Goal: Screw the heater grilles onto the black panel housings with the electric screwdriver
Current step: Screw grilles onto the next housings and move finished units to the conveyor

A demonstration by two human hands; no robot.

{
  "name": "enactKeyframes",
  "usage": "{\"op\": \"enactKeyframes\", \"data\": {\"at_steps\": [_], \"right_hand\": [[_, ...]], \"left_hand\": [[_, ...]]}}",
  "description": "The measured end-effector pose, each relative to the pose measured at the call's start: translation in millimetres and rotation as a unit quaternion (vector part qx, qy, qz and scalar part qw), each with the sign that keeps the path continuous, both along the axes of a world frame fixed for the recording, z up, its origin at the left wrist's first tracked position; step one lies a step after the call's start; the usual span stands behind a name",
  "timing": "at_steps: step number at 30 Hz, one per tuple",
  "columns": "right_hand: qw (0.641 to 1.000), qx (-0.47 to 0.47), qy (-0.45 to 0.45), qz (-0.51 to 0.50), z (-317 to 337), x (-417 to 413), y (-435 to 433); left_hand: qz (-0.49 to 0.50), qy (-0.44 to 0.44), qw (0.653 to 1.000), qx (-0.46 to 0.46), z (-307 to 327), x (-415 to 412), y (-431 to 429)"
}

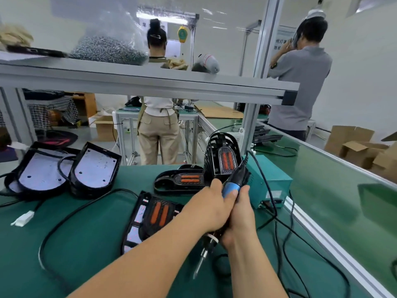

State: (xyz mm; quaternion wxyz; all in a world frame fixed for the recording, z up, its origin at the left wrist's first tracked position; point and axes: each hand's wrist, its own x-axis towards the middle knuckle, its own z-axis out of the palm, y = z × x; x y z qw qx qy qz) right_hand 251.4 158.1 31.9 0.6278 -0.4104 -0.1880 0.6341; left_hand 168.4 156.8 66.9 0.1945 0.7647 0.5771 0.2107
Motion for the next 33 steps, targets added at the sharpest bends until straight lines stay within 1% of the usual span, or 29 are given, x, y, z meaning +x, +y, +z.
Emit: {"op": "enactKeyframes", "data": {"at_steps": [2,5,8,11,12,16,19,22,25,27,28,29,30,31,32,33], "right_hand": [[1.000,-0.007,0.002,-0.006,-0.7,1.0,0.3],[1.000,-0.013,0.022,-0.011,-3.6,2.2,0.5],[0.999,-0.016,0.041,0.003,-3.4,6.1,0.6],[0.999,-0.017,0.047,0.003,-2.8,10.8,0.5],[0.999,-0.018,0.047,-0.002,-3.0,12.3,0.8],[0.998,-0.021,0.043,-0.030,-3.4,18.0,1.7],[0.998,-0.028,0.050,-0.026,-1.1,21.4,-0.4],[0.998,-0.036,0.034,-0.034,-2.8,24.8,0.2],[0.998,-0.028,0.039,-0.032,-5.5,26.4,1.8],[0.999,-0.022,0.035,-0.027,-7.4,25.1,2.0],[0.999,-0.019,0.033,-0.026,-8.7,23.7,2.1],[0.999,-0.015,0.034,-0.025,-9.8,21.9,2.3],[0.999,-0.009,0.041,-0.022,-10.4,19.6,2.5],[0.999,-0.001,0.051,-0.015,-10.1,17.1,2.1],[0.998,0.009,0.062,-0.006,-9.6,15.2,1.5],[0.998,0.016,0.068,-0.001,-9.5,14.1,1.5]], "left_hand": [[0.002,-0.001,1.000,-0.020,-2.5,2.3,5.5],[-0.004,-0.034,0.998,-0.044,-5.3,3.2,12.1],[-0.005,-0.073,0.996,-0.044,-10.8,2.5,17.1],[0.016,-0.108,0.993,-0.046,-18.1,4.3,19.6],[0.024,-0.099,0.994,-0.046,-19.2,4.6,21.6],[0.066,-0.014,0.997,-0.029,-18.6,4.0,29.4],[0.066,0.013,0.998,-0.011,-19.2,4.1,28.5],[0.058,0.040,0.997,-0.033,-25.4,0.2,26.8],[0.058,0.117,0.991,-0.043,-25.1,-6.2,23.0],[0.064,0.119,0.991,-0.023,-20.0,-6.4,22.6],[0.066,0.108,0.992,-0.011,-16.4,-4.6,21.5],[0.071,0.070,0.995,-0.002,-12.9,-2.7,20.1],[0.077,-0.007,0.997,-0.018,-11.3,-0.6,19.3],[0.077,-0.110,0.989,-0.059,-10.3,1.8,17.7],[0.075,-0.208,0.969,-0.113,-9.1,4.5,15.1],[0.070,-0.274,0.946,-0.157,-9.1,7.0,12.4]]}}
